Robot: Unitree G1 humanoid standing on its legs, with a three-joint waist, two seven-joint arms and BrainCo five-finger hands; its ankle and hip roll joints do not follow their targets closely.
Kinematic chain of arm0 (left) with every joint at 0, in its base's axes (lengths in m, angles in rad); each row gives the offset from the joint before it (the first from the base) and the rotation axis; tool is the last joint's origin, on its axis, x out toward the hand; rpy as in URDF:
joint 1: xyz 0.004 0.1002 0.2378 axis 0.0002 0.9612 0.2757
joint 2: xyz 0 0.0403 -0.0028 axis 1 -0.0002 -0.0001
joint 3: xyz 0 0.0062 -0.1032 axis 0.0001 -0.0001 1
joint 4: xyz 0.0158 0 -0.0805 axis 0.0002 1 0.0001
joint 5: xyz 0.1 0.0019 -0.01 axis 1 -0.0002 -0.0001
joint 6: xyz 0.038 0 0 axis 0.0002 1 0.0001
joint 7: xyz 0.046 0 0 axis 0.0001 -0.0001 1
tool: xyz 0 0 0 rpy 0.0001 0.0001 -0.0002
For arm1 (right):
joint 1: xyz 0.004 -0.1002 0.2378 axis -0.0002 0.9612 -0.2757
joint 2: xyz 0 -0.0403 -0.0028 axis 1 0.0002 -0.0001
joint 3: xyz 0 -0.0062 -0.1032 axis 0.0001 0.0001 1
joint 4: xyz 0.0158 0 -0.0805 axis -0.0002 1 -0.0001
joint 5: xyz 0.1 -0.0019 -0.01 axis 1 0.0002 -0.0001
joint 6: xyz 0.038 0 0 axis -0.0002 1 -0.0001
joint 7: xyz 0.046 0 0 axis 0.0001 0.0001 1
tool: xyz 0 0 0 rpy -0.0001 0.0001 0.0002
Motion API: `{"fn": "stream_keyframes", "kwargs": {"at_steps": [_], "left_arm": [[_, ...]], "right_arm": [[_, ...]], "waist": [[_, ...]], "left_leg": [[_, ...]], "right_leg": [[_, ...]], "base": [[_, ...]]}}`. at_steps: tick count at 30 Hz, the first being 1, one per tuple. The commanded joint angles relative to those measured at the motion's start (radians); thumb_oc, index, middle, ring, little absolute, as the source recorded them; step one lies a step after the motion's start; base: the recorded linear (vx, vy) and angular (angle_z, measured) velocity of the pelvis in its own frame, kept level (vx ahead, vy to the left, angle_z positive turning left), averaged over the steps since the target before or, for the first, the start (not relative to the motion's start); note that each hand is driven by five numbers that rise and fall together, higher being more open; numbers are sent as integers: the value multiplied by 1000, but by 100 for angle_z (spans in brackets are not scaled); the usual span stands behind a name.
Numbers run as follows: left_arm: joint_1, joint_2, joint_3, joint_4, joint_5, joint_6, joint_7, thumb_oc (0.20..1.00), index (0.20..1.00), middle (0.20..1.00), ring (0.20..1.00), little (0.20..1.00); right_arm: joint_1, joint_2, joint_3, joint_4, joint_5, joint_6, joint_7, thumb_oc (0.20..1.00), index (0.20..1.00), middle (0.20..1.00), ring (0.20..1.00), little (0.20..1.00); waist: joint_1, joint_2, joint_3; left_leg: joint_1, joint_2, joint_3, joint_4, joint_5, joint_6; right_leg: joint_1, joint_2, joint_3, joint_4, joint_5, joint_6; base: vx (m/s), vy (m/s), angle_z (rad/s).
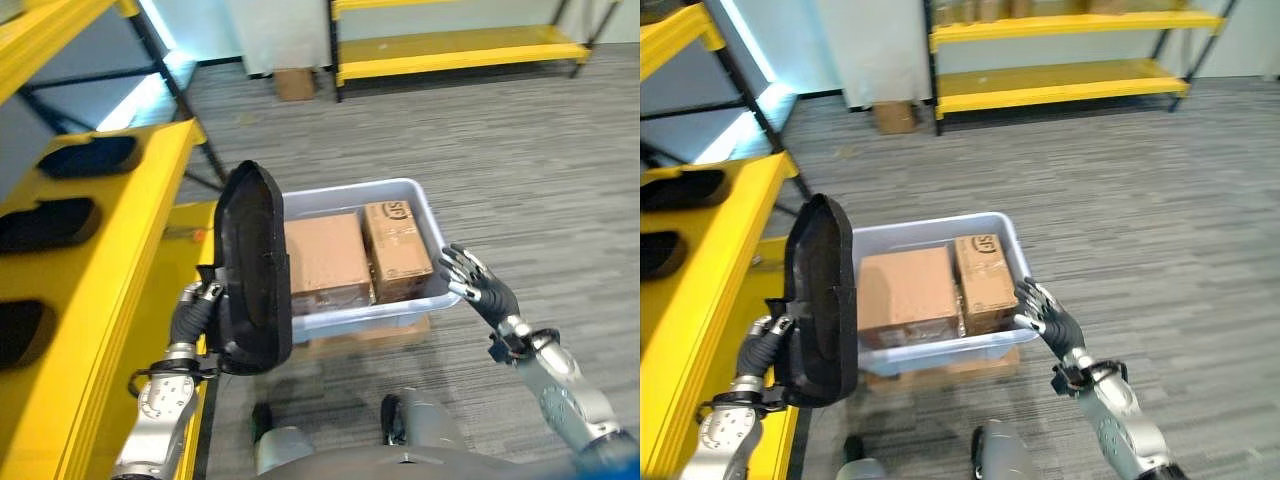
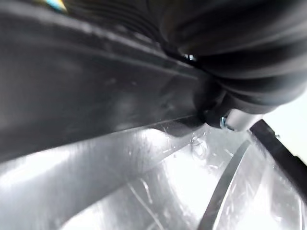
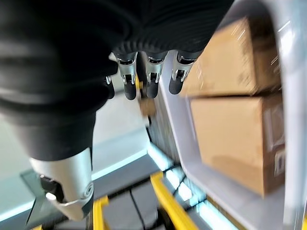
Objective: Move parts from the plastic box to the shelf.
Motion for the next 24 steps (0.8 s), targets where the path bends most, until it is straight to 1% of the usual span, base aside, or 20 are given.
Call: {"fn": "stream_keyframes", "kwargs": {"at_steps": [1,2,3,5,6,7,8,9,10,11,12,13,14,15,16,17,18,19,20,24], "left_arm": [[-84,15,89,-65,-39,-55,-8,200,200,200,200,200],[-84,15,89,-66,-39,-55,-8,200,200,200,200,200],[-82,19,84,-79,-31,-51,-20,200,200,200,200,200],[-78,21,82,-92,-25,-44,-27,200,200,200,200,200],[-76,22,82,-93,-25,-44,-27,200,200,200,200,200],[-94,29,76,-88,-21,-41,-20,200,200,200,200,200],[-95,29,75,-88,-20,-41,-19,200,200,200,200,200],[-112,31,65,-89,-18,-42,-16,200,200,200,200,200],[-120,39,54,-92,-22,-46,-14,200,200,200,200,200],[-120,39,54,-91,-22,-46,-14,200,200,200,200,200],[-121,43,51,-96,-22,-49,-7,200,200,200,200,200],[-129,47,50,-104,-20,-49,-3,200,200,200,200,200],[-127,54,54,-114,-18,-48,-6,200,200,200,200,200],[-118,71,56,-135,14,-49,-7,200,200,200,200,200],[-116,73,57,-135,19,-49,-4,200,200,200,200,200],[-116,73,57,-135,19,-49,-4,200,200,200,200,200],[-114,80,62,-136,25,-50,-4,200,200,200,200,200],[-113,81,62,-137,25,-49,-4,200,200,200,200,200],[-113,87,67,-146,35,-50,-4,200,200,200,200,200],[-114,104,74,-164,73,-55,-7,200,200,200,200,200]], "right_arm": [[8,19,-74,-36,-34,-56,-14,1000,1000,1000,1000,1000],[8,19,-75,-37,-35,-55,-14,1000,1000,1000,1000,1000],[48,36,-99,-39,-27,-56,-14,1000,1000,1000,1000,1000],[82,62,-117,-38,-17,-54,-14,1000,1000,1000,1000,1000],[83,63,-118,-39,-18,-54,-14,1000,1000,1000,1000,1000],[100,86,-126,-32,-7,-56,-19,1000,1000,1000,1000,1000],[100,86,-126,-32,-7,-56,-19,1000,1000,1000,1000,1000],[104,98,-131,-31,3,-65,-25,1000,1000,1000,1000,1000],[104,106,-128,-24,13,-68,-35,1000,1000,1000,1000,1000],[104,107,-128,-23,13,-68,-36,1000,1000,1000,1000,1000],[98,107,-127,-26,13,-71,-46,1000,1000,1000,1000,1000],[95,107,-132,-31,17,-72,-47,1000,1000,1000,1000,1000],[100,110,-134,-34,23,-73,-44,1000,1000,1000,1000,1000],[104,117,-137,-33,24,-77,-46,1000,1000,1000,1000,1000],[103,121,-136,-34,24,-78,-47,1000,1000,1000,1000,1000],[103,122,-136,-34,24,-78,-47,1000,1000,1000,1000,1000],[101,129,-133,-28,24,-76,-46,1000,1000,1000,1000,1000],[101,131,-133,-27,24,-76,-46,1000,1000,1000,1000,1000],[103,135,-134,-28,24,-76,-46,1000,1000,1000,1000,1000],[116,156,-140,-25,18,-75,-47,1000,1000,1000,1000,1000]], "waist": [[-27,-15,45],[-29,-13,45],[-44,-13,42],[-54,-4,39],[-57,-4,40],[-70,-1,45],[-73,-2,46],[-87,1,49],[-93,8,53],[-94,7,54],[-78,7,68],[-75,0,87],[-72,-3,90],[-56,-9,94],[-50,-13,98],[-51,-14,99],[-32,-20,100],[-34,-21,100],[-23,-25,99],[-8,-44,91]], "left_leg": [[-19,-22,26,431,-291,-66],[-24,-20,21,441,-297,-66],[11,-42,48,528,-416,-54],[48,-81,51,551,-502,-35],[48,-83,48,553,-505,-33],[76,-114,63,508,-592,-13],[78,-118,61,507,-593,-9],[85,-108,91,456,-624,4],[96,-101,94,412,-637,-3],[97,-102,92,410,-636,-3],[71,-118,60,434,-624,-1],[48,-140,30,441,-627,-2],[50,-146,30,422,-641,2],[55,-170,16,381,-643,4],[54,-182,5,370,-642,8],[55,-184,4,369,-641,9],[54,-212,-15,349,-642,15],[54,-214,-16,347,-641,16],[50,-227,-28,342,-640,18],[50,-295,-61,313,-647,43]], "right_leg": [[222,-54,-98,-295,96,176],[222,-54,-101,-292,93,177],[235,-71,-152,-275,69,177],[230,-88,-206,-248,70,171],[231,-91,-208,-245,68,173],[225,-120,-251,-225,88,186],[226,-125,-253,-222,88,189],[220,-146,-277,-211,103,198],[224,-170,-289,-200,108,209],[226,-171,-291,-199,107,210],[234,-183,-289,-203,117,213],[236,-205,-296,-201,135,218],[237,-219,-303,-196,145,219],[250,-251,-320,-206,176,241],[256,-261,-329,-214,186,245],[258,-263,-331,-215,187,246],[276,-283,-347,-241,215,263],[278,-284,-349,-243,218,265],[287,-292,-355,-257,231,272],[327,-338,-365,-322,325,317]], "base": [[-224,-342,131],[-150,-306,162],[-64,-83,141],[-75,-40,128],[-111,70,122],[-91,72,127],[-160,114,121],[-105,191,110],[-106,179,106],[-54,198,96],[-57,119,65],[-63,192,48],[-68,252,68],[-39,251,72],[-34,182,88],[-18,191,67],[-5,143,52],[-7,207,27],[1,128,24],[23,234,25]]}}
